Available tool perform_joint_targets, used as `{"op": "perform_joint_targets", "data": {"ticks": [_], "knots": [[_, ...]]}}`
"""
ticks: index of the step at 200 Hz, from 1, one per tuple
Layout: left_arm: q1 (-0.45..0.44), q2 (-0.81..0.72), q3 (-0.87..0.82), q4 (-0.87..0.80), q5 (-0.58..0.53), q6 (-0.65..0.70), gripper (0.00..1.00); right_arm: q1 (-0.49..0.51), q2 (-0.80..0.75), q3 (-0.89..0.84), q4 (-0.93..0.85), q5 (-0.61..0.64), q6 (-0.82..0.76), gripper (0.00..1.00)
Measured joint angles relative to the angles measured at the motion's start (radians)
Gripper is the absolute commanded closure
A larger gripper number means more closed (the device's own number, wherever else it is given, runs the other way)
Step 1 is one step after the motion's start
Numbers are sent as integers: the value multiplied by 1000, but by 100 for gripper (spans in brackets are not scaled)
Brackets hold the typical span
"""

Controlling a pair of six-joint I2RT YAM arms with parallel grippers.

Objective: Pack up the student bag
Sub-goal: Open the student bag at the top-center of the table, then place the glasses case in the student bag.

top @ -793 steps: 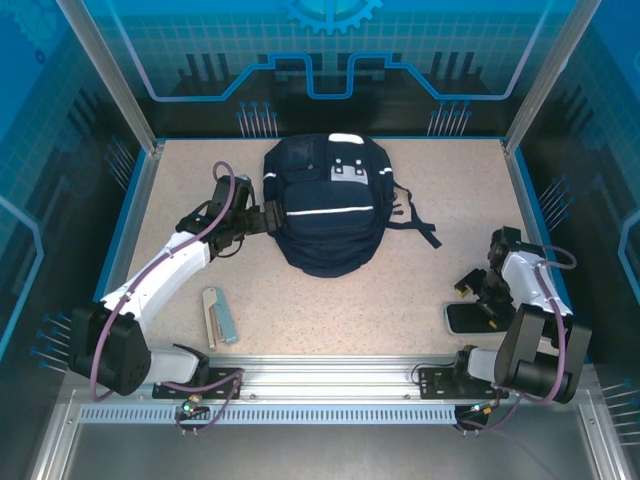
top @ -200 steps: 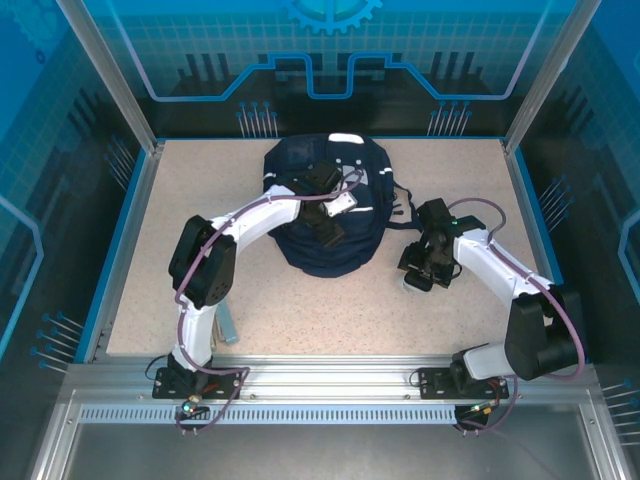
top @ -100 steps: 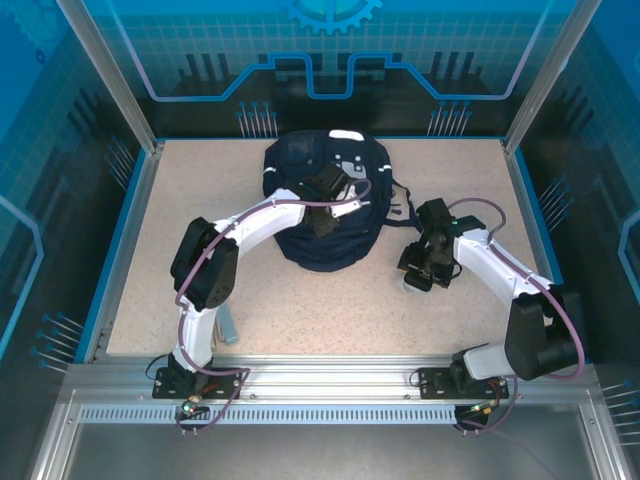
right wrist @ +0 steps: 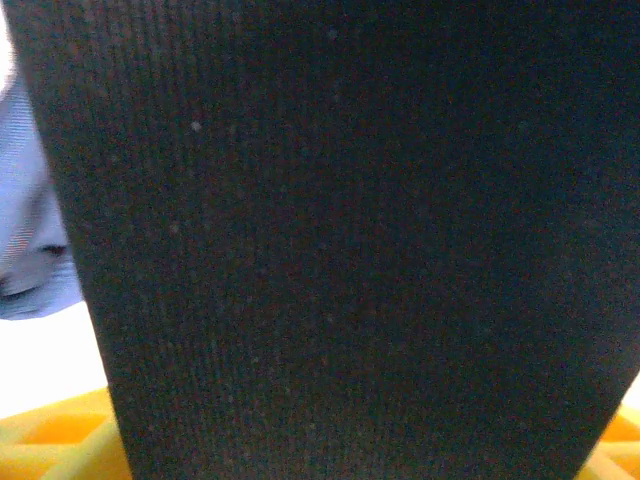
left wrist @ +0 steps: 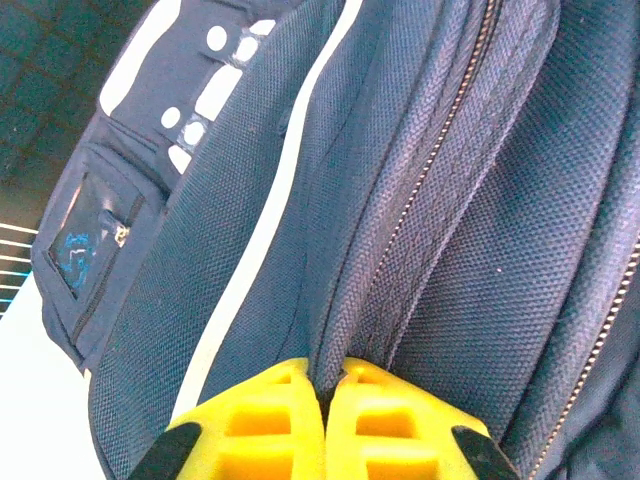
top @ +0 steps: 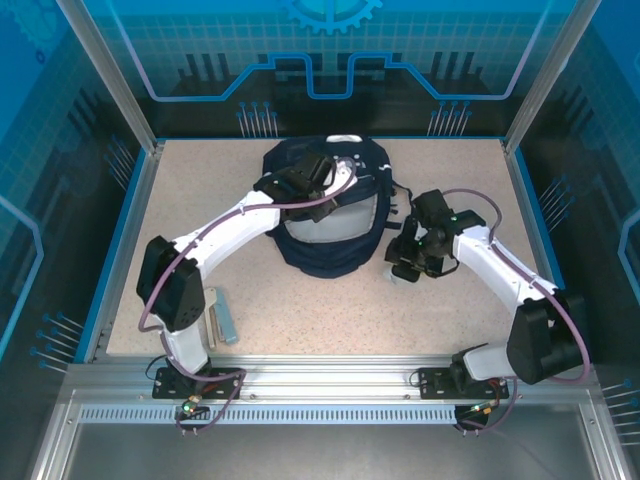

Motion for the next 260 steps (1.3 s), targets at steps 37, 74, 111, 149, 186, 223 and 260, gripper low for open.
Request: {"op": "perform_joint_targets", "data": {"ticks": [37, 74, 111, 149, 186, 223, 260], "knots": [[-14, -75, -32, 17, 43, -78, 100, 70, 18, 99, 16, -114, -38, 25], [-32, -123, -90, 57, 62, -139, 100, 112, 103, 177, 45, -193, -45, 25], [-32, -139, -126, 95, 59, -181, 100, 167, 230, 242, 69, -237, -46, 26], [-23, -139, -148, 112, 45, -232, 100, 212, 338, 314, 91, -213, -60, 21], [-5, -139, -151, 129, 61, -294, 100, 220, 360, 338, 107, -88, -61, 10], [-2, -139, -151, 127, 76, -330, 100, 220, 312, 267, 182, -18, -37, 14], [-2, -139, -151, 122, 93, -346, 100, 229, 248, 176, 271, 37, -25, 22]]}}
